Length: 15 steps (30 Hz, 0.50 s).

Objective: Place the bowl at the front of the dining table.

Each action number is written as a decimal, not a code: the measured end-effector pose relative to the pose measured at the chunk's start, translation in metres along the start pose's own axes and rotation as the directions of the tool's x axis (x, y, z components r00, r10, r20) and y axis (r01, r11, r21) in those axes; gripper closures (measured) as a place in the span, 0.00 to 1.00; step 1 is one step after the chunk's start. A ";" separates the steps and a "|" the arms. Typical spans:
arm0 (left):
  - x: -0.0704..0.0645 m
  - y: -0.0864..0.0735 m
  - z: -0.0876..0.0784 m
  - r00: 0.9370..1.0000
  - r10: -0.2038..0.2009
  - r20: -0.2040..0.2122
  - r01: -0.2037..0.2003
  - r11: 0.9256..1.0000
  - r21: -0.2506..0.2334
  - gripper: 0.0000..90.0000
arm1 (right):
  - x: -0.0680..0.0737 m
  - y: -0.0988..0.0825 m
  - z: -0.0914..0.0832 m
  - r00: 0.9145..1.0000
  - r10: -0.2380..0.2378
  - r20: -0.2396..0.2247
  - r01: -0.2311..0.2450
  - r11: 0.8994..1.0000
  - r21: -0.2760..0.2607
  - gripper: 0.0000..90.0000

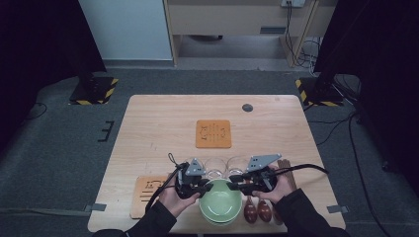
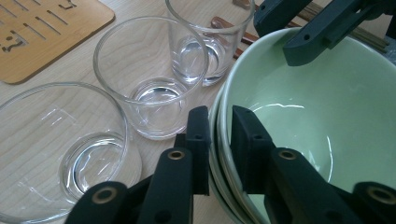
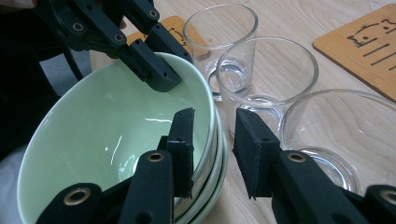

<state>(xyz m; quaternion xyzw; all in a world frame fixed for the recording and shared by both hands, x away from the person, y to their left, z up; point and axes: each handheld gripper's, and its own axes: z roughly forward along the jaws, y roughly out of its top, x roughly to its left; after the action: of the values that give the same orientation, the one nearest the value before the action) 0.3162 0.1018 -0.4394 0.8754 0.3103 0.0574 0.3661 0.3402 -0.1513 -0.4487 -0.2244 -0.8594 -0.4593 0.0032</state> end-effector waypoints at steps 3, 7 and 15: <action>-0.001 0.001 -0.001 1.000 -0.004 -0.004 0.004 1.000 0.001 0.87 | 0.000 0.000 0.000 1.000 -0.001 0.000 0.001 1.000 0.001 0.76; -0.004 0.002 -0.001 1.000 0.004 -0.025 -0.004 1.000 0.002 0.89 | 0.001 0.000 0.000 1.000 -0.003 -0.001 0.003 1.000 0.001 0.78; -0.008 0.004 -0.004 0.998 0.018 -0.061 -0.018 1.000 0.001 0.91 | 0.001 0.001 0.000 1.000 -0.011 0.002 0.011 1.000 0.000 0.79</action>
<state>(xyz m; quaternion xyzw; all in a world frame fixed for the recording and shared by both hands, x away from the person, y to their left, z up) 0.3103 0.0970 -0.4329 0.8762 0.3135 0.0872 0.3556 0.3395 -0.1503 -0.4483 -0.2204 -0.8605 -0.4593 -0.0001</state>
